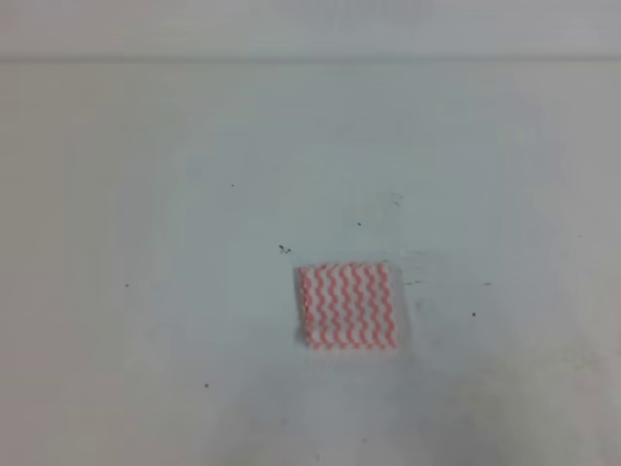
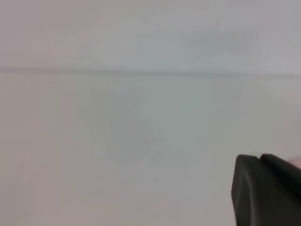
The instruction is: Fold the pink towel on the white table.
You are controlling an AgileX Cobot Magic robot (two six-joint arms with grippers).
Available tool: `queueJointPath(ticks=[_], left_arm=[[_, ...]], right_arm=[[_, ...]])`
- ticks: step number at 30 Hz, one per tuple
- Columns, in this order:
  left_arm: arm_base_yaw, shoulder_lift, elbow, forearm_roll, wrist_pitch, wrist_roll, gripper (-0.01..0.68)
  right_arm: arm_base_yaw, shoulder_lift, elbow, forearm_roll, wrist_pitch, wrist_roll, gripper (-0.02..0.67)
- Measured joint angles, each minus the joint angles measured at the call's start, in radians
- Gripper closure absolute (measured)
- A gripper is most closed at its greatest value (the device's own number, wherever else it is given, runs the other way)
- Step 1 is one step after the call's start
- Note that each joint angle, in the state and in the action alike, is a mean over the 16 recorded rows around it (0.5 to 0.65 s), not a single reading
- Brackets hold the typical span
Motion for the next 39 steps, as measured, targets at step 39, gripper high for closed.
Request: queueJointPath(ticks=[39], left_arm=[[0.0,-0.033,0.049,-0.021,-0.105,-0.003,0.679]], right_arm=[[-0.215,-0.126,0.206,-0.098,-0.149,0.002,0.667]])
